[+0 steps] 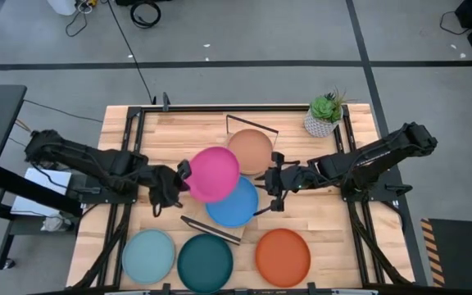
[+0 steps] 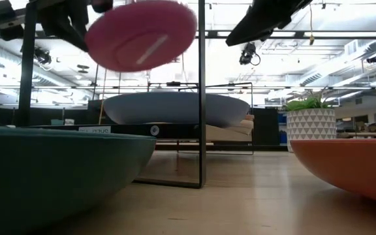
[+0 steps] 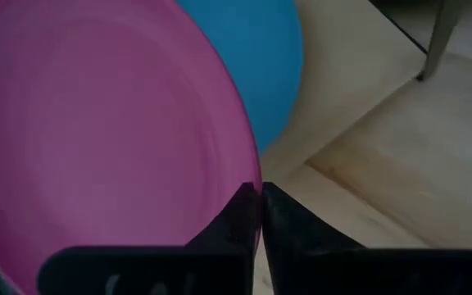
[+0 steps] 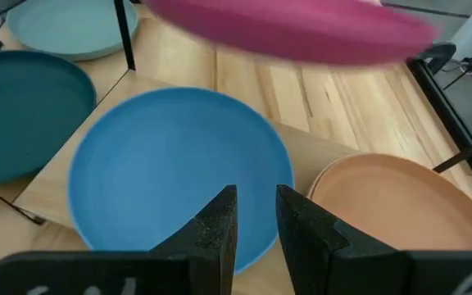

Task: Place and stack plates onto a shelf
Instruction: Stack the pink plate on top of the blue plate on the shelf

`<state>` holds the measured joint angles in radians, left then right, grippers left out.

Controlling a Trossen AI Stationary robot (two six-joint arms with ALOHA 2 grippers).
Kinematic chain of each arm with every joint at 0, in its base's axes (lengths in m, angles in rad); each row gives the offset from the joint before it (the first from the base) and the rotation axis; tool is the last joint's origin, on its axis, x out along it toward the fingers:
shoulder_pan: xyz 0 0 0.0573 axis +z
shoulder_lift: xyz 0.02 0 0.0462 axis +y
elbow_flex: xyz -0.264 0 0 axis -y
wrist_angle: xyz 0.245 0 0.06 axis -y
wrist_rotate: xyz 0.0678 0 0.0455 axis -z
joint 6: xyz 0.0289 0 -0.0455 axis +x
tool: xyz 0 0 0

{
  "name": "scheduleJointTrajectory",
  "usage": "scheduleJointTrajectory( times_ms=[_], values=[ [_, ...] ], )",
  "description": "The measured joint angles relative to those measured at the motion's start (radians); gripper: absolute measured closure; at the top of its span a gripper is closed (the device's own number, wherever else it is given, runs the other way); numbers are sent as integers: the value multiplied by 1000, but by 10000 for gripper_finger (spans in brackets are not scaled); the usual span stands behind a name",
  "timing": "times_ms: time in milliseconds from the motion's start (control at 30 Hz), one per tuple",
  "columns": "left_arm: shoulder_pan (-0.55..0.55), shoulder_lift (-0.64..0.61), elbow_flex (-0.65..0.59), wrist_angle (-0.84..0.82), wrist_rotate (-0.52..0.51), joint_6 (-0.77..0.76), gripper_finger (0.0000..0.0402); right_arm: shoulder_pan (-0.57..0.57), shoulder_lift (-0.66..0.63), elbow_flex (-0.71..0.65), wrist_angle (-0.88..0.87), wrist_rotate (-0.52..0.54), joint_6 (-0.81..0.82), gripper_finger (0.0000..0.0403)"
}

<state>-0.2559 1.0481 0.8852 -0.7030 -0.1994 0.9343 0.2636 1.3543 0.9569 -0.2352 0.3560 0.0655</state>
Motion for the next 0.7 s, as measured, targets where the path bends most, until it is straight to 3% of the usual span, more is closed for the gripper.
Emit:
scheduleJointTrajectory(
  times_ms=[100,300,700],
  values=[
    [-30,0,0,17,-8,25,385,18,-10,0,-12,40,11,310],
    [-29,59,0,81,71,75,385,44,-46,0,-12,92,31,310],
    [22,189,0,121,143,136,385,64,-47,-1,-22,97,63,310]
  ],
)
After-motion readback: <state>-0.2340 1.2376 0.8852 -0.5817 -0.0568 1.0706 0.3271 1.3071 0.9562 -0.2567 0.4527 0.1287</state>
